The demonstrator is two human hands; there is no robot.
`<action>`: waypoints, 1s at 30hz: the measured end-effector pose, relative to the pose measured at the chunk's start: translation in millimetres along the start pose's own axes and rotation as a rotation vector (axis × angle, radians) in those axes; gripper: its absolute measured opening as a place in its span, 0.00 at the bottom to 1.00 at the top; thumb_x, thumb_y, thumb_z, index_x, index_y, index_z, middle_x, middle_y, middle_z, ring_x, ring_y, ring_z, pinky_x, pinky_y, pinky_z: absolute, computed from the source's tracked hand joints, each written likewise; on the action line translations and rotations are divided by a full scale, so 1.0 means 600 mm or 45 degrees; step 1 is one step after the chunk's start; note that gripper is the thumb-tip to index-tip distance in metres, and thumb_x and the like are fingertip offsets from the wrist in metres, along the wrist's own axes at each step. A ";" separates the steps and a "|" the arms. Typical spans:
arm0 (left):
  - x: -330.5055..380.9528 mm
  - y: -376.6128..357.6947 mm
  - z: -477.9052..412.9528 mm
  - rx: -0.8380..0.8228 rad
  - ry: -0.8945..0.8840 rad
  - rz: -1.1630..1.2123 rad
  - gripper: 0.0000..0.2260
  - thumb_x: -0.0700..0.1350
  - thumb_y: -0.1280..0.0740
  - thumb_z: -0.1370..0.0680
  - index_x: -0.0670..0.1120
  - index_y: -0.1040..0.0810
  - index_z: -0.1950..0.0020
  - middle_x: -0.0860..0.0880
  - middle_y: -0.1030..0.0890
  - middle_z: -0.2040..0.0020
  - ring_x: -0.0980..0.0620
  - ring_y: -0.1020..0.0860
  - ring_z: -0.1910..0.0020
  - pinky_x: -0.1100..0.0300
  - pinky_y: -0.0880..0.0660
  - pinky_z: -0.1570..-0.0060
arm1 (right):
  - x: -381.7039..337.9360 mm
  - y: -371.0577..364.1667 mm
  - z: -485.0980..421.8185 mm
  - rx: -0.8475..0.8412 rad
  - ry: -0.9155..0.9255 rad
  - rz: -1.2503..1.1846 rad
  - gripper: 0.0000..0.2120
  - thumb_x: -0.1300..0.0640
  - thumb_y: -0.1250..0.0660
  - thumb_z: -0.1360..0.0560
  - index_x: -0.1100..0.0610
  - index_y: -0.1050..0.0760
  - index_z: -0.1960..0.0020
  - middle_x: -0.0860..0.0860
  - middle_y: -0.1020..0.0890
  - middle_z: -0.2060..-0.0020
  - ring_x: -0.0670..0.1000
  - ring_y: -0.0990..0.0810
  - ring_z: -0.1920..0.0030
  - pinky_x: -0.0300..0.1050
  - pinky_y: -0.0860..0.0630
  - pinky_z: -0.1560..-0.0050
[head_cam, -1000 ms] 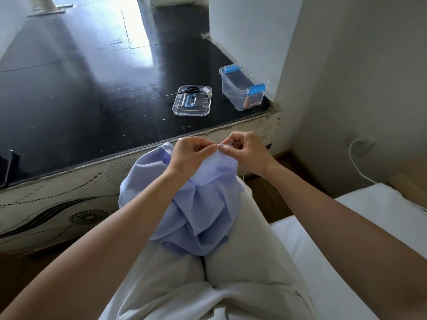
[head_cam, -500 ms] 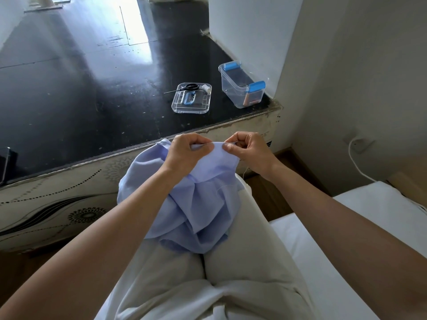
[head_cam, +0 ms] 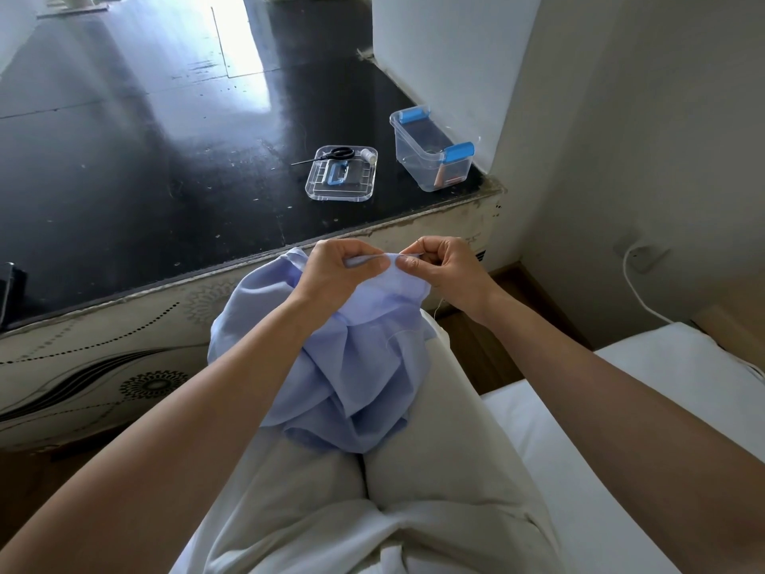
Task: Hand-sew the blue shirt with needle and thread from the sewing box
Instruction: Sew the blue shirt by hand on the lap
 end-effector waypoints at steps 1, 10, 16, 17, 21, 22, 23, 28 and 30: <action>0.002 0.001 0.000 0.009 -0.016 -0.017 0.06 0.40 0.32 0.22 0.39 0.19 0.47 0.46 0.20 0.55 0.55 0.21 0.61 0.69 0.22 0.61 | 0.000 0.000 0.000 0.003 -0.001 -0.001 0.12 0.57 0.32 0.23 0.66 0.21 0.47 0.55 0.18 0.58 0.53 0.18 0.57 0.42 0.18 0.58; -0.006 0.001 -0.002 0.032 -0.067 -0.098 0.09 0.40 0.33 0.21 0.34 0.18 0.47 0.39 0.19 0.55 0.54 0.23 0.61 0.71 0.25 0.60 | 0.002 0.002 0.003 -0.009 -0.037 -0.005 0.09 0.57 0.33 0.22 0.63 0.20 0.49 0.50 0.18 0.60 0.48 0.19 0.59 0.36 0.20 0.61; -0.002 0.001 -0.002 0.061 -0.089 -0.120 0.10 0.41 0.33 0.21 0.34 0.18 0.50 0.35 0.18 0.55 0.52 0.24 0.62 0.69 0.26 0.63 | 0.003 0.003 0.004 0.004 -0.049 -0.012 0.06 0.57 0.33 0.22 0.60 0.21 0.51 0.48 0.19 0.61 0.43 0.19 0.61 0.34 0.22 0.62; 0.001 0.002 -0.001 0.058 -0.095 -0.111 0.09 0.41 0.32 0.21 0.36 0.18 0.50 0.37 0.18 0.56 0.53 0.23 0.62 0.69 0.25 0.62 | 0.002 0.003 0.005 0.006 -0.049 -0.015 0.06 0.57 0.33 0.22 0.60 0.21 0.51 0.48 0.19 0.61 0.44 0.19 0.61 0.34 0.22 0.62; 0.009 -0.004 0.003 -0.028 -0.116 -0.063 0.05 0.39 0.31 0.23 0.46 0.18 0.48 0.45 0.17 0.54 0.55 0.20 0.58 0.64 0.22 0.55 | 0.005 0.005 0.008 -0.007 -0.067 -0.023 0.07 0.57 0.33 0.22 0.61 0.21 0.49 0.50 0.18 0.59 0.48 0.18 0.57 0.37 0.21 0.60; 0.008 -0.003 0.001 -0.021 -0.106 -0.048 0.06 0.38 0.30 0.23 0.46 0.18 0.48 0.45 0.17 0.53 0.54 0.20 0.57 0.62 0.21 0.53 | 0.005 0.005 0.009 -0.013 -0.071 -0.026 0.07 0.57 0.33 0.22 0.61 0.21 0.49 0.50 0.18 0.59 0.49 0.18 0.57 0.38 0.21 0.60; 0.007 0.000 0.001 0.000 -0.098 -0.036 0.06 0.38 0.30 0.23 0.46 0.18 0.48 0.44 0.17 0.53 0.53 0.20 0.55 0.61 0.21 0.51 | 0.004 0.005 0.009 -0.018 -0.070 -0.035 0.07 0.57 0.33 0.21 0.61 0.21 0.48 0.51 0.18 0.58 0.49 0.18 0.56 0.38 0.21 0.59; 0.016 0.006 0.003 0.082 -0.118 -0.062 0.06 0.40 0.31 0.22 0.48 0.18 0.49 0.49 0.18 0.54 0.55 0.20 0.57 0.69 0.22 0.58 | 0.004 0.015 0.011 0.051 -0.130 -0.123 0.13 0.60 0.41 0.18 0.57 0.34 0.34 0.48 0.24 0.59 0.44 0.22 0.62 0.32 0.25 0.63; 0.015 0.005 0.003 0.084 -0.097 -0.034 0.05 0.39 0.32 0.22 0.48 0.18 0.50 0.50 0.18 0.56 0.56 0.20 0.58 0.68 0.22 0.58 | -0.004 0.020 0.012 0.037 -0.068 -0.063 0.12 0.62 0.42 0.18 0.58 0.33 0.35 0.50 0.24 0.62 0.43 0.23 0.65 0.33 0.25 0.63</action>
Point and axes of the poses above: each hand's wrist, its own z-axis away from the middle knuckle, its own y-axis out of the back of the hand, x = y × z, the point moved 8 cm from there along -z, towards the middle knuckle
